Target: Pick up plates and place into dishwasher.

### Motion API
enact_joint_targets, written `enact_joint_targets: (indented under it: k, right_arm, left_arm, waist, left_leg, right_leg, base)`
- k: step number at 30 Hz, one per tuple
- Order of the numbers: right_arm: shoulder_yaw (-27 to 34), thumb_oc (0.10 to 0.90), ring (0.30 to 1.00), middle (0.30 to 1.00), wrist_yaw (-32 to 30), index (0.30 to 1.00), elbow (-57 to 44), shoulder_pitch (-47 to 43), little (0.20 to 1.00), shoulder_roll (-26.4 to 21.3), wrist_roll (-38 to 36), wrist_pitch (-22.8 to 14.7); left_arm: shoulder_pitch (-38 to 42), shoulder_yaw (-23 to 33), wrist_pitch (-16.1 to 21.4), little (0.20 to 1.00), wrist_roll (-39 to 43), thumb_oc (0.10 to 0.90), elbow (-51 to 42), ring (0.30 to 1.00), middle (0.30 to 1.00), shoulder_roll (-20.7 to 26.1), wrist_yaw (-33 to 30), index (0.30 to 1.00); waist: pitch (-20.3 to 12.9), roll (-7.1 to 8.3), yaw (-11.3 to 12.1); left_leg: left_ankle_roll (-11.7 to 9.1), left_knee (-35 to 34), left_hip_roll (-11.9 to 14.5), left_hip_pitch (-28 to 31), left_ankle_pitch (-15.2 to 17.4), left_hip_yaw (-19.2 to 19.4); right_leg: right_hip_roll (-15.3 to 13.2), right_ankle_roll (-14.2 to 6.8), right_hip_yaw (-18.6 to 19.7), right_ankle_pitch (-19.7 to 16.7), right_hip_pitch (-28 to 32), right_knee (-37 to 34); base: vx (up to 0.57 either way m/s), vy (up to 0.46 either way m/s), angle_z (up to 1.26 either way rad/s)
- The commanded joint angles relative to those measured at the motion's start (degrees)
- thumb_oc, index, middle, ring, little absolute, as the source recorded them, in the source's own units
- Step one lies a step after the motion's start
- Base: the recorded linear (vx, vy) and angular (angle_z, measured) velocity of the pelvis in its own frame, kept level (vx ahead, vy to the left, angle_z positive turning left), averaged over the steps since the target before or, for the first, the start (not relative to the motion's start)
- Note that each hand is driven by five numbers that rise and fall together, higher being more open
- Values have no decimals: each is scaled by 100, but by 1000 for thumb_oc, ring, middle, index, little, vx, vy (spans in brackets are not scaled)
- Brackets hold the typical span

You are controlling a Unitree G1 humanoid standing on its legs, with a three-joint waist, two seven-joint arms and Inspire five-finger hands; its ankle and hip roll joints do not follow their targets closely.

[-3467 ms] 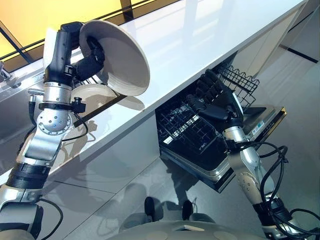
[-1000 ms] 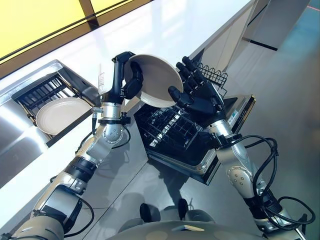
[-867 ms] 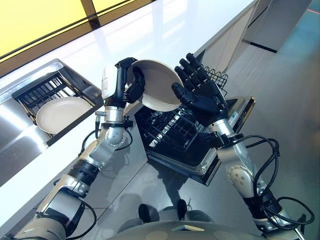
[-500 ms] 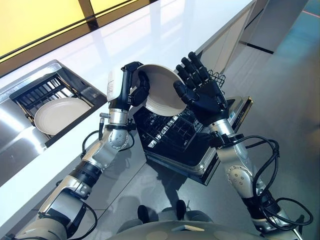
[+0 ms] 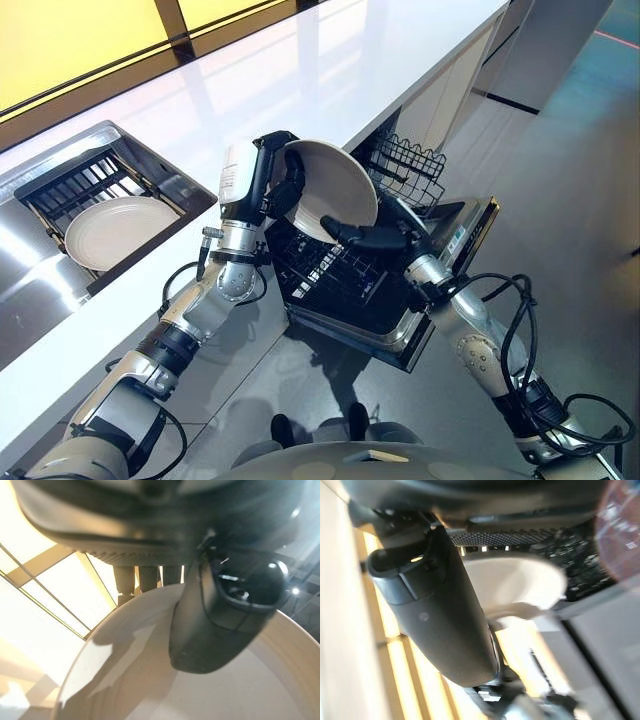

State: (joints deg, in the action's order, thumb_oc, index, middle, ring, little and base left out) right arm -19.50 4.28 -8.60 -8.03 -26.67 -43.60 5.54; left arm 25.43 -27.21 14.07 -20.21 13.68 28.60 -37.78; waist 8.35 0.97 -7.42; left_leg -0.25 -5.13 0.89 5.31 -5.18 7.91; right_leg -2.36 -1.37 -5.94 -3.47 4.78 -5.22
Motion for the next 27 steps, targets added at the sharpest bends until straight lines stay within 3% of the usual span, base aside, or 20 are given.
enact_joint_targets:
  k: [1, 2, 4, 12, 27]
  right_arm:
    - [-52, 800, 900, 900, 363, 900, -455, -276, 900, 31, 179, -310]
    - [-63, 753, 860, 860, 351, 860, -448, -289, 853, 34, 233, -341]
    - [-74, 100, 300, 300, 314, 300, -408, -342, 200, 57, 230, -466]
    - [96, 100, 300, 300, -29, 300, -588, -283, 200, 305, 364, -894]
    - [260, 100, 300, 300, 8, 300, -548, -143, 200, 342, 323, -1151]
  left_arm:
    - [945, 56, 534, 200, 48, 100, -431, 300, 300, 34, -228, 300]
    - [934, 62, 554, 200, 45, 100, -431, 300, 300, 22, -225, 300]
    - [920, 68, 581, 200, 52, 100, -428, 300, 300, -8, -215, 300]
    - [768, 134, 481, 200, -39, 100, -637, 300, 300, -125, -120, 300]
    - [625, 153, 473, 200, 80, 100, -351, 300, 300, -129, -118, 300]
  waist:
    - [-403, 135, 24]
    - [-403, 133, 30]
    - [-400, 133, 43]
    - [-400, 110, 61]
    - [-398, 80, 20]
  left_leg:
    - [-110, 13, -153, 152, 607, -165]
    - [-110, 13, -155, 151, 606, -172]
    - [-112, 13, -151, 159, 603, -174]
    - [-92, 13, -164, 116, 554, -190]
    - [-84, 13, -153, 198, 629, -131]
  right_leg:
    - [-144, -474, -228, 113, 135, 22]
    - [-142, -471, -226, 114, 137, 22]
    - [-146, -471, -233, 117, 149, 22]
    - [-178, -489, -237, 62, 105, 22]
    - [-169, -506, -198, 115, 155, 22]
  base:
    - [0, 0, 0]
    - [0, 0, 0]
    - [-18, 2, 0]
    - [-10, 6, 0]
    - [4, 4, -1]
